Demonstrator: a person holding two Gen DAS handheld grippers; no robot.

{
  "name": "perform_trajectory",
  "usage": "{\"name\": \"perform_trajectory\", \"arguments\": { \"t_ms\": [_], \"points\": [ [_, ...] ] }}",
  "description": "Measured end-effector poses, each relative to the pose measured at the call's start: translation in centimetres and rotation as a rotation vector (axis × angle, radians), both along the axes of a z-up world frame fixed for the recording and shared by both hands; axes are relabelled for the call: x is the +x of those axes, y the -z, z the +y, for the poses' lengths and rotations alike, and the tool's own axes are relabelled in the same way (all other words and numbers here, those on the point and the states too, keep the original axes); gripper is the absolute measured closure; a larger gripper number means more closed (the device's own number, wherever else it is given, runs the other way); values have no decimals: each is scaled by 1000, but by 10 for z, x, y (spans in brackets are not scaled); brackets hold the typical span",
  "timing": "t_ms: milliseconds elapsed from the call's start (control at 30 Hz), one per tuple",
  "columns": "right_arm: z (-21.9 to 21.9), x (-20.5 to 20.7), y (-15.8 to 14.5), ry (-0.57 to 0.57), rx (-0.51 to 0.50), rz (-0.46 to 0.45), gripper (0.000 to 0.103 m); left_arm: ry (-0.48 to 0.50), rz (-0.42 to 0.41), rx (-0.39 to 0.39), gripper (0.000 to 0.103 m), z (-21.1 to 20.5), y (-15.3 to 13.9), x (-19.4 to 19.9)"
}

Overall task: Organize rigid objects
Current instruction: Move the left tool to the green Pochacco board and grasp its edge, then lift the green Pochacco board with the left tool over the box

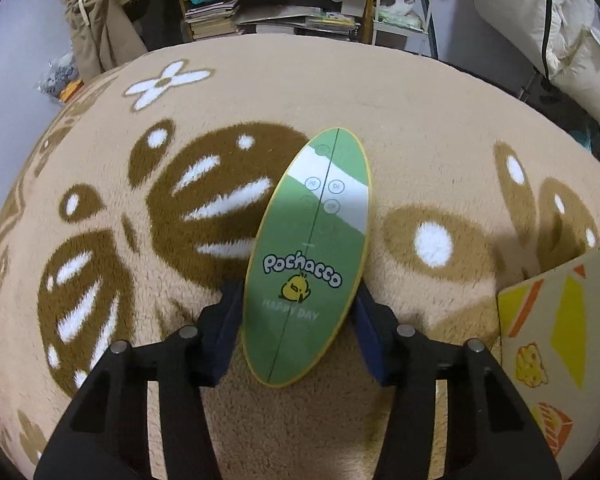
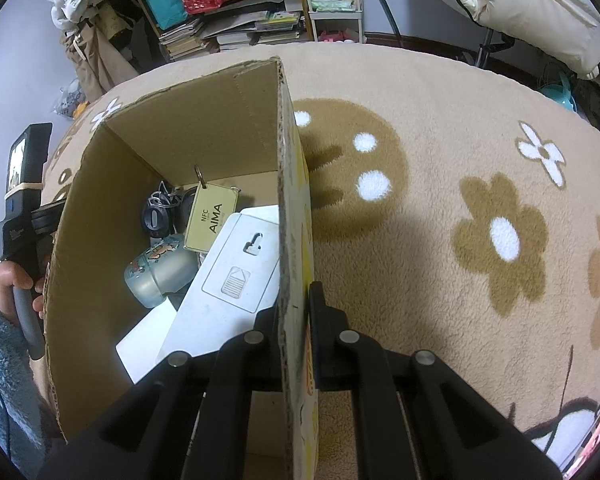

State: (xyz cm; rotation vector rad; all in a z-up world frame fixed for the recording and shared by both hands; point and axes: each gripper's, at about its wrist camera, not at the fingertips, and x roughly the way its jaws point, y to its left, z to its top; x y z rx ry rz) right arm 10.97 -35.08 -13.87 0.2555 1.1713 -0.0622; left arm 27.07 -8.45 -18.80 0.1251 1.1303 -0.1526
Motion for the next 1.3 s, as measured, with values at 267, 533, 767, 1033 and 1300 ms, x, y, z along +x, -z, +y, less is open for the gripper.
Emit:
{"name": "perform_trajectory", "arguments": {
  "t_ms": [267,533,767,1033,1300],
  "points": [
    [0,0,0,0,0,0,94,18,9,-4,95,-5,-8,-4],
    [0,0,0,1,2,0,94,7,-43,66,98,-9,-15,-6],
    [-1,0,-1,1,2,0,94,47,-142,140,98,-17,-49,-29],
    [-3,1,-2,9,12,-4,94,75,-270,65,98,-31,-127,-75],
    [-2,-3,-3,11,6,-12,94,169,-305,-5,98,-72,-164,-124]
  ]
}}
